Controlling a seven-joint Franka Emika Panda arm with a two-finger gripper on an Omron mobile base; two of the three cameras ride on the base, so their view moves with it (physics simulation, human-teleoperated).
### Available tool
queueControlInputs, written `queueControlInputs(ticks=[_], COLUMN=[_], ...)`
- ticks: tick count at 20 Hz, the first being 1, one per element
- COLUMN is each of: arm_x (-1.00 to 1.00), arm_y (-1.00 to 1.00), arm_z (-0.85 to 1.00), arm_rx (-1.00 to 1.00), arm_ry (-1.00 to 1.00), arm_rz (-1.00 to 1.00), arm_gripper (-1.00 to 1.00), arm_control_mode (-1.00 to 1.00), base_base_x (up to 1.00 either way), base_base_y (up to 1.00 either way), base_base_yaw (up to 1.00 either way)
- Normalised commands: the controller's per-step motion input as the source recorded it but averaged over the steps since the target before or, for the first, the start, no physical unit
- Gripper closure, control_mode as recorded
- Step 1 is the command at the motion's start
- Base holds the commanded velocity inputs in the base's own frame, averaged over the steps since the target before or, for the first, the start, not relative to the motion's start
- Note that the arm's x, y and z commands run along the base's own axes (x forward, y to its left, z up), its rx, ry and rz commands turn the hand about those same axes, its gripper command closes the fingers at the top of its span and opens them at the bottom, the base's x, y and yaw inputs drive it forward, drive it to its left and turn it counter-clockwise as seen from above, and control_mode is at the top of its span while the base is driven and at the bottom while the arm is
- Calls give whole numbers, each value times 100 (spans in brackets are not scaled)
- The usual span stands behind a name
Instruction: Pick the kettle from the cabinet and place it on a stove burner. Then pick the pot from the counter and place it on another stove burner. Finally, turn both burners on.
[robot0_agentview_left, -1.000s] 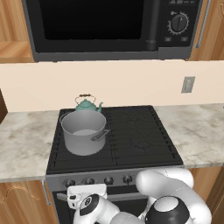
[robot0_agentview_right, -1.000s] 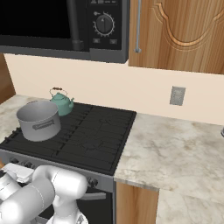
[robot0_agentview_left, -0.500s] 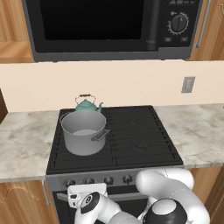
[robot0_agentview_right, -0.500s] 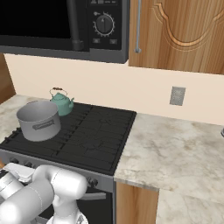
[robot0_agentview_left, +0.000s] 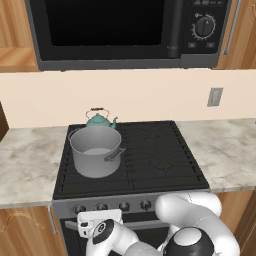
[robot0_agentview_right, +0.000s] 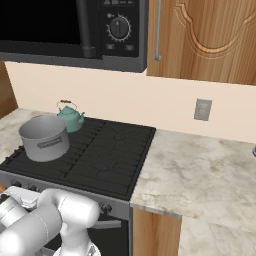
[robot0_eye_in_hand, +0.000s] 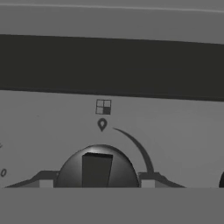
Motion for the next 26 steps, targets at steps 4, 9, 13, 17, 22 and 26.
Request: queueControlInputs(ticks=[4,9,13,17,22,26], arm_x=[0,0,0,-1,-7,-11], arm_y=[0,0,0,0,0,0], arm_z=[0,0,0,0,0,0], arm_rx=[-13,-24,-28,-31,-36,-41], arm_ry=[0,0,0,1,1,1], arm_rz=[0,0,0,0,0,0], arm_gripper=[100,100,100,100,100,100], arm_control_mode=[-100,-100,-100,-100,-100,-100], base_base_x=[0,0,0,0,0,0], base_base_y=[0,0,0,0,0,0], base_base_yaw=[0,0,0,0,0,0])
